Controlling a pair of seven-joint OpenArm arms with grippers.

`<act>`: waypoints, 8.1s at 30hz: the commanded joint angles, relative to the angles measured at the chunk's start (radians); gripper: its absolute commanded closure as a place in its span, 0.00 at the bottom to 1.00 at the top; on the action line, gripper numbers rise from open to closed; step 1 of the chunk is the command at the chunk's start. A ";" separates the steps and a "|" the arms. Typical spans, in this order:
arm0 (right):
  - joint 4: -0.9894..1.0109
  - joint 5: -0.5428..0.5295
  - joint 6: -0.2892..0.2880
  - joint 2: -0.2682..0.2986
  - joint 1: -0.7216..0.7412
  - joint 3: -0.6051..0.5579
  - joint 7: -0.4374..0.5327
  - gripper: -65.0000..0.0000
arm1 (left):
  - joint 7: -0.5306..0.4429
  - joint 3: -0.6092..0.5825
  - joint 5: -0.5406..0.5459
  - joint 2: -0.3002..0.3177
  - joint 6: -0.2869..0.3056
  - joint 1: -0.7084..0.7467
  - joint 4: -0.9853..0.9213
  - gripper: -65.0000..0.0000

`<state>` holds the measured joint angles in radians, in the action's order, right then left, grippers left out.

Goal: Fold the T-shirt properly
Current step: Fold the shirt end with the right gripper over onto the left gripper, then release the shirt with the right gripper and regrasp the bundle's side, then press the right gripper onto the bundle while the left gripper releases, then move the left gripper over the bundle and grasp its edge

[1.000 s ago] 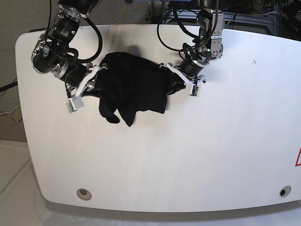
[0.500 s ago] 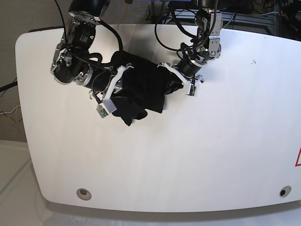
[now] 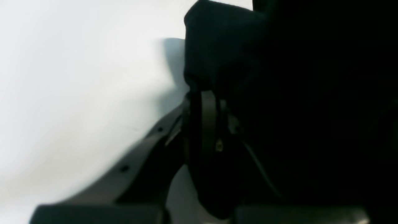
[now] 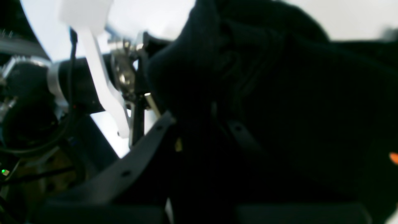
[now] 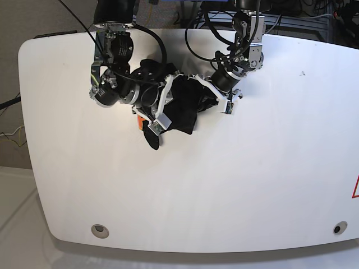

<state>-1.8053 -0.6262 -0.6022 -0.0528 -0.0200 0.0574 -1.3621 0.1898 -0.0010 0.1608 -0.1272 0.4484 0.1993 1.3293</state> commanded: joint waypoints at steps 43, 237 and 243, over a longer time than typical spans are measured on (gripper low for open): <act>0.146 -0.103 0.005 0.024 0.139 0.002 0.065 0.40 | 0.106 -0.003 -0.068 -0.001 -0.021 0.018 -0.014 0.99; 0.023 -0.021 0.051 0.140 0.024 -0.311 0.106 1.00 | 0.112 0.258 -0.060 0.113 -0.015 -0.022 0.321 0.16; -0.049 -0.021 0.051 0.130 0.051 -0.310 0.057 1.00 | 0.112 0.233 -0.060 0.100 -0.015 -0.007 0.324 0.16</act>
<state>-1.8046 -0.6277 -0.5499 0.0891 -0.0029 -0.2554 -1.2949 0.3286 0.2321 0.0868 -0.0212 0.4316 0.2024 1.6276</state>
